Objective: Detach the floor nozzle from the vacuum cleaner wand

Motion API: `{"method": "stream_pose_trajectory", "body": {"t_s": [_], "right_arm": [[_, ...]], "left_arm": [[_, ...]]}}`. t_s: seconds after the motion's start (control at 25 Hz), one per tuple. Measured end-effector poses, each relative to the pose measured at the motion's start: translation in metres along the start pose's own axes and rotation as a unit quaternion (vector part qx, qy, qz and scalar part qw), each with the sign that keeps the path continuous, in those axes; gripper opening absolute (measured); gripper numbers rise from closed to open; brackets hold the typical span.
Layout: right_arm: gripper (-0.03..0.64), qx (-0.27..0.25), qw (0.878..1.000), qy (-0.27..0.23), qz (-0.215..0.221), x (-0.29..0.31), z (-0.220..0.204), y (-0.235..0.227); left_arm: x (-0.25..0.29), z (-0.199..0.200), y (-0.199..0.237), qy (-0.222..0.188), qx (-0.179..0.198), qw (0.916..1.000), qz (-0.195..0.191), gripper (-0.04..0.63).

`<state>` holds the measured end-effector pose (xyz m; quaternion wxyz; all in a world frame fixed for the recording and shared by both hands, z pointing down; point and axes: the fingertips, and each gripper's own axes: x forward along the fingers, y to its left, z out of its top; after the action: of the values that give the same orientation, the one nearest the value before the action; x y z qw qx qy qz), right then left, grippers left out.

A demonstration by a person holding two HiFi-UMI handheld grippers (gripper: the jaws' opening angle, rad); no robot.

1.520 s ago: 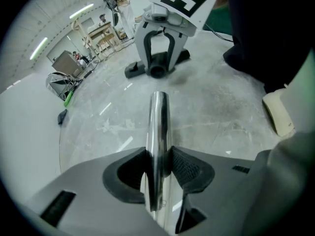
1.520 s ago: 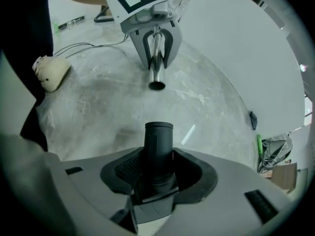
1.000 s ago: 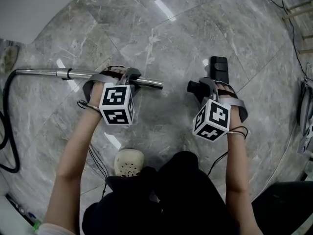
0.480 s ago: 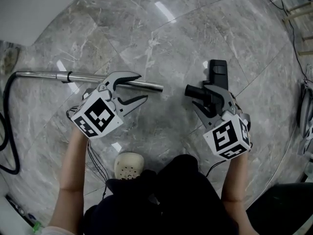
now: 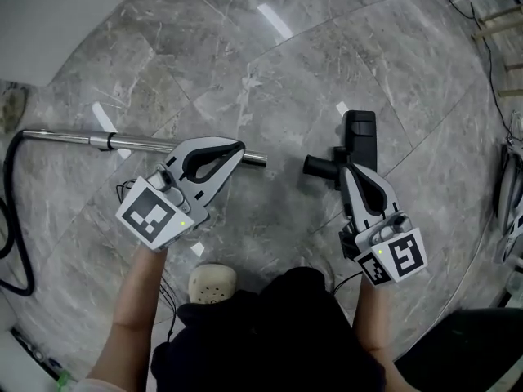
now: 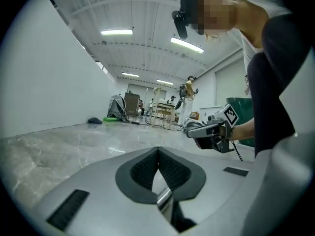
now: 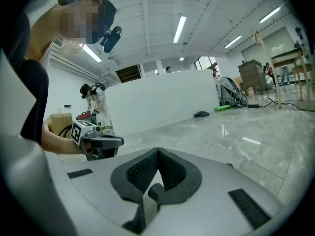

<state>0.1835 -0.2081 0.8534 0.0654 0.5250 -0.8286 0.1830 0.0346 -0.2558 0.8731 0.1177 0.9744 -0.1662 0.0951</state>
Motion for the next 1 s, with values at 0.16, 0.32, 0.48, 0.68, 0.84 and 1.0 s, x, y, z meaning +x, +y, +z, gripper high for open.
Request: {"method": "stream_pose_trajectory", "body": {"t_s": [0.16,0.32,0.48,0.68,0.84,1.0], "right_arm": [[0.015,-0.009,1.000,0.000,-0.020,0.001,0.038,0.006],[0.015,0.003,0.998,0.008,-0.061,-0.016,0.080,0.009],[0.015,0.039,0.995,0.012,-0.096,-0.040,0.132,0.013],[0.015,0.042,0.994,0.015,-0.102,-0.057,0.212,0.036],[0.015,0.039,0.995,0.019,-0.090,-0.070,0.267,0.066],[0.015,0.052,0.994,0.030,-0.089,-0.092,0.310,0.090]], "left_arm": [[-0.001,0.042,-0.010,-0.024,-0.030,0.9993,-0.002,0.011],[-0.012,0.096,-0.016,-0.036,-0.045,0.9981,0.022,0.011],[-0.024,0.155,-0.024,-0.024,-0.044,0.9975,0.049,0.011],[-0.043,0.234,-0.039,-0.018,-0.041,0.9968,0.066,0.011],[-0.061,0.285,-0.056,-0.006,-0.043,0.9961,0.077,0.011],[-0.077,0.341,-0.079,-0.004,-0.040,0.9956,0.085,0.011]]}}
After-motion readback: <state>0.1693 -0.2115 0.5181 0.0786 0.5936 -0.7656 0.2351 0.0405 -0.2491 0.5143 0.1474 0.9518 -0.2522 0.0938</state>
